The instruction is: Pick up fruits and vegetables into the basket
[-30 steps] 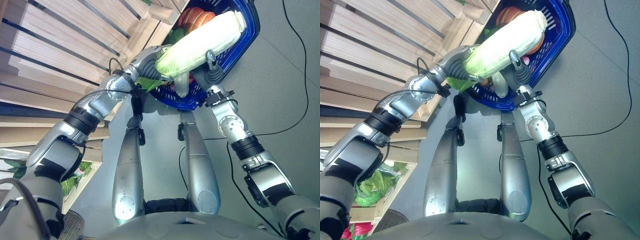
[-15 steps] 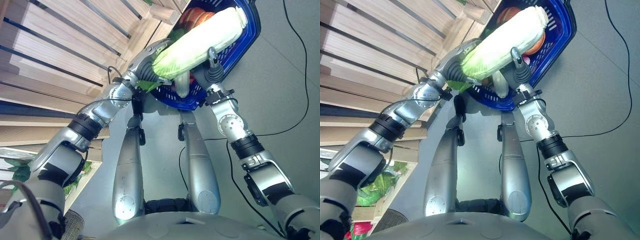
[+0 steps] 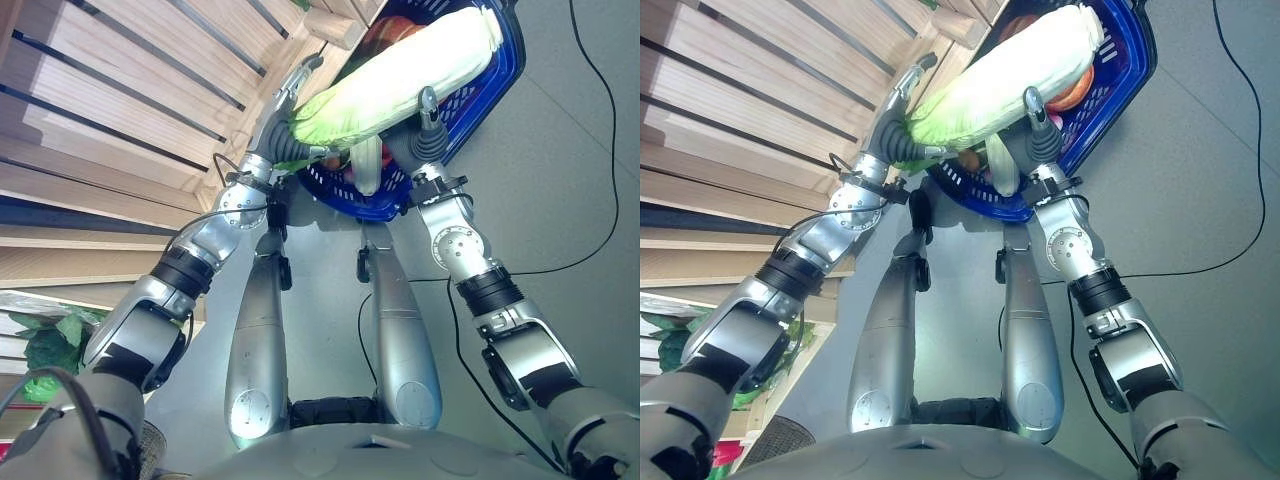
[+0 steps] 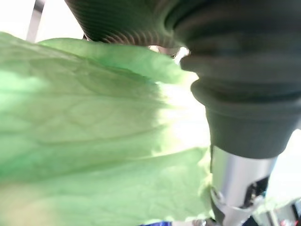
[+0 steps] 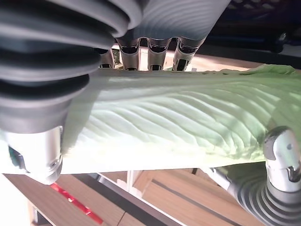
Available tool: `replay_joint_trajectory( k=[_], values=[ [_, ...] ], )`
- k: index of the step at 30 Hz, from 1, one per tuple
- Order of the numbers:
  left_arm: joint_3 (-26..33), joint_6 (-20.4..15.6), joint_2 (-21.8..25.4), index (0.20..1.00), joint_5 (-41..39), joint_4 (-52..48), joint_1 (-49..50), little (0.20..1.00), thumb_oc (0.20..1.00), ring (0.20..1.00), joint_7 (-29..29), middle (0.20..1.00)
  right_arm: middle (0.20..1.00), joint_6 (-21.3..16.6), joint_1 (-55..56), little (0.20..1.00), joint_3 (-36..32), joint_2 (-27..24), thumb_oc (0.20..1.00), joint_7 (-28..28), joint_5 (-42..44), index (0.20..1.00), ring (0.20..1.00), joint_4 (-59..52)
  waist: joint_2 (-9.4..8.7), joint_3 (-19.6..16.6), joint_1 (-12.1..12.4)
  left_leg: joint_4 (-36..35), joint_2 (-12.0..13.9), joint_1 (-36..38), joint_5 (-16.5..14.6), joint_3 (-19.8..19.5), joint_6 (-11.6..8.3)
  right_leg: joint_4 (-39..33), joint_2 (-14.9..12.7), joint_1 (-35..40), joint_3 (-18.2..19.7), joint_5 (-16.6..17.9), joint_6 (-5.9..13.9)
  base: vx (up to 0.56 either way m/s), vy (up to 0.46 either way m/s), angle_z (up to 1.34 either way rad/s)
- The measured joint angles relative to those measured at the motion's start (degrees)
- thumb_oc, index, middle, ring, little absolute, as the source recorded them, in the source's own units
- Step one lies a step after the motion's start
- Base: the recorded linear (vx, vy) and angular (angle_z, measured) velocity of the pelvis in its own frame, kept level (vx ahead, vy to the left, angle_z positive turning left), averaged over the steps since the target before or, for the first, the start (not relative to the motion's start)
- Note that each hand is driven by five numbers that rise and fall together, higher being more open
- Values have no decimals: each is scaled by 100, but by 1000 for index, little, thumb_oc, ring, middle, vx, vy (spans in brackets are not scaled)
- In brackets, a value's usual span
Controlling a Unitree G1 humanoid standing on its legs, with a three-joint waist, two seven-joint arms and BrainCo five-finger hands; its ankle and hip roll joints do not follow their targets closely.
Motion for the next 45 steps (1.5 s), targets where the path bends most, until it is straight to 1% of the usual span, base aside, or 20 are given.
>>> replay_joint_trajectory(
  k=[5,8,12,15,18,25,30,31,36,40,42,45],
  values=[
    [159,-204,-30,1000,84,-4,15,1000,1000,1000,423,1000,200,0,-37,200,-119,7,200,-23,-25,200,200,-16,-1,0,3,-1,-3,0,12,-15,-2,11,0,0,-6,0,0,0,0,0],
    [375,-332,-60,1000,67,-4,67,1000,1000,1000,650,1000,200,-10,-38,200,-157,-14,200,-180,-287,200,200,-16,-1,0,0,0,-3,0,15,-17,-2,15,0,0,-7,0,0,0,0,0],
    [711,-340,-129,1000,-145,-4,75,1000,1000,1000,883,1000,200,-9,64,200,-154,-43,200,-471,-598,200,200,3,-2,1,2,6,-6,1,19,-28,-3,35,-1,1,-10,0,-2,0,0,0],
    [884,-339,-137,1000,-296,-1,76,1000,1000,1000,913,1000,200,-26,68,200,-159,-113,200,-754,-807,200,200,14,-2,1,2,9,-8,4,31,-34,-4,42,-1,9,-12,0,-2,0,0,0],
    [901,-338,-137,1000,-429,29,85,1000,1000,1000,997,1000,200,-48,35,200,-191,-229,200,-979,-968,200,200,58,-3,2,3,8,-10,34,39,-45,-5,41,-2,46,-20,-9,11,0,0,0],
    [980,-337,-136,1000,-653,194,70,1000,1000,1000,1116,1000,200,-104,-54,200,-415,-312,200,-1446,-1180,200,200,342,-10,5,2,7,-14,69,45,-41,3,18,-7,88,-17,-23,27,0,0,0],
    [986,-327,-136,1000,-823,508,-42,1000,1000,1000,1142,1000,200,-103,-293,200,-434,-389,200,-2088,-1545,200,200,851,-10,5,2,1,-17,64,45,-36,3,0,-9,85,-17,-23,28,0,0,0],
    [983,-325,-136,1000,-828,594,-92,1000,1000,1000,1156,1000,200,-82,-418,200,-430,-443,200,-2289,-1726,200,200,1098,-10,5,10,2,-19,64,44,-37,2,-5,-9,88,-16,-23,28,0,0,0],
    [980,-317,-136,1000,-979,1058,-365,1000,1000,1000,1168,1000,200,84,-911,200,-436,-588,200,-2833,-2021,200,200,1926,-10,5,39,6,-21,63,45,-41,2,1,-12,89,-20,1,-3,0,0,0],
    [956,-271,-143,1000,-1080,1435,-580,1000,1000,1000,1166,1000,200,330,-1438,200,-428,-631,200,-3040,-2158,200,200,2753,-10,5,89,20,-22,68,47,-56,-1,41,-14,87,-34,5,-10,0,0,0],
    [858,-205,-144,1000,-1094,1573,-708,1000,1000,1000,1155,1000,200,423,-1641,200,-430,-676,200,-3063,-2254,200,200,3145,-9,5,175,23,-23,68,53,-64,-9,49,-15,87,-43,5,-10,0,0,0],
    [795,-201,-144,1000,-1133,1717,-797,1000,1000,1000,1112,1000,200,547,-1904,200,-427,-678,200,-3035,-2311,200,200,3683,-9,5,220,28,-31,62,63,-86,-11,57,-29,95,-85,6,-12,9,-4,3]
  ],
)
